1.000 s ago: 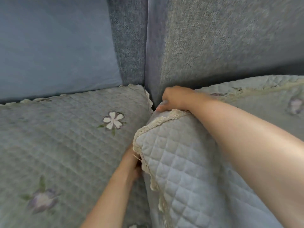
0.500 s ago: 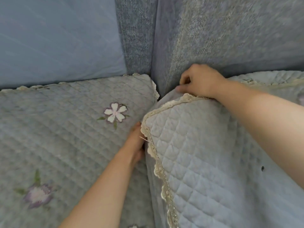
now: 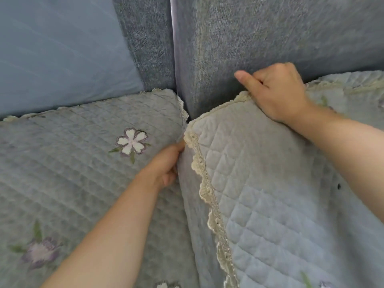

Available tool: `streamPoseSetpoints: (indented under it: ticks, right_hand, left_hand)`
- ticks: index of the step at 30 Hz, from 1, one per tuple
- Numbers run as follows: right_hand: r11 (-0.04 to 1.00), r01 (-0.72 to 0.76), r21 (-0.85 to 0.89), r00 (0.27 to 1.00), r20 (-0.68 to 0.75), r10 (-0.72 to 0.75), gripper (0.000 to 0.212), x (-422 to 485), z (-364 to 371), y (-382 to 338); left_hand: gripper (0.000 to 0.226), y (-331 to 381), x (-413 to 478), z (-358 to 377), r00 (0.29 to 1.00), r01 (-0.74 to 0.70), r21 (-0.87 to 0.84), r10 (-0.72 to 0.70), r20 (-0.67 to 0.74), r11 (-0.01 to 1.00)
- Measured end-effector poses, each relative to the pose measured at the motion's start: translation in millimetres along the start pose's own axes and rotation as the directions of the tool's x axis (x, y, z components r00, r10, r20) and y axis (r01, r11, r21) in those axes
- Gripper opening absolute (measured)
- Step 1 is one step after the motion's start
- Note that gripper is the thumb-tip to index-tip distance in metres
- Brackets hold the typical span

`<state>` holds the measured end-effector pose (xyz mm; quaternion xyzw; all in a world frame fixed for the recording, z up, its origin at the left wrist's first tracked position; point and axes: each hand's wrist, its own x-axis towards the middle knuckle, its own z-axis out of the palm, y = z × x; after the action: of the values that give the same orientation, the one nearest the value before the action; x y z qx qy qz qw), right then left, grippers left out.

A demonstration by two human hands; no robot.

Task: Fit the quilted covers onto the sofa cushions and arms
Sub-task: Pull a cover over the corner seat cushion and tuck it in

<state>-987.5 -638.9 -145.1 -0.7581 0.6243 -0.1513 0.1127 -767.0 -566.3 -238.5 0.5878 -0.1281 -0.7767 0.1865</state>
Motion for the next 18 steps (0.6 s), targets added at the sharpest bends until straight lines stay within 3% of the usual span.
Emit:
streamPoseSetpoints:
  ticks: [3,6,10,13,15,18]
  right_hand:
    - [0.997,-0.026,-0.068,0.999,0.022,0.028,0.057,4,11,0]
    - [0.995,-0.078,0.058,0.996,-0.035,0.08,0.058,-9,6,-7]
    - [0.984,0.037,0.173,0.989,-0.148,-0.011,0.054,-49,9,-35]
    - [0.989,-0.059,0.136,0.997,-0.039,0.065,0.043,-49,23,-42]
    - [0.984,-0.159,0.082,0.984,0.095,0.151,0.041,-46,24,-32]
    - [0.997,-0.061,0.04,0.976,0.211,0.051,0.037,-70,12,-8]
  left_hand:
    - [0.032,5,6,1,0.999,0.046,0.003,-0.046,-0.006,0.999]
    - [0.03,-4,-9,-10,0.994,0.105,0.086,-0.103,-0.029,0.991]
    - [0.044,-27,-40,-39,0.981,0.191,0.064,-0.188,-0.046,0.98]
    - [0.027,-22,-43,-40,0.969,0.191,0.143,-0.163,-0.184,0.971]
    - [0.02,-10,-44,-33,0.954,0.174,0.344,-0.071,-0.292,0.923]
    - [0.014,13,-50,-26,0.881,0.035,0.608,0.262,-0.394,0.794]
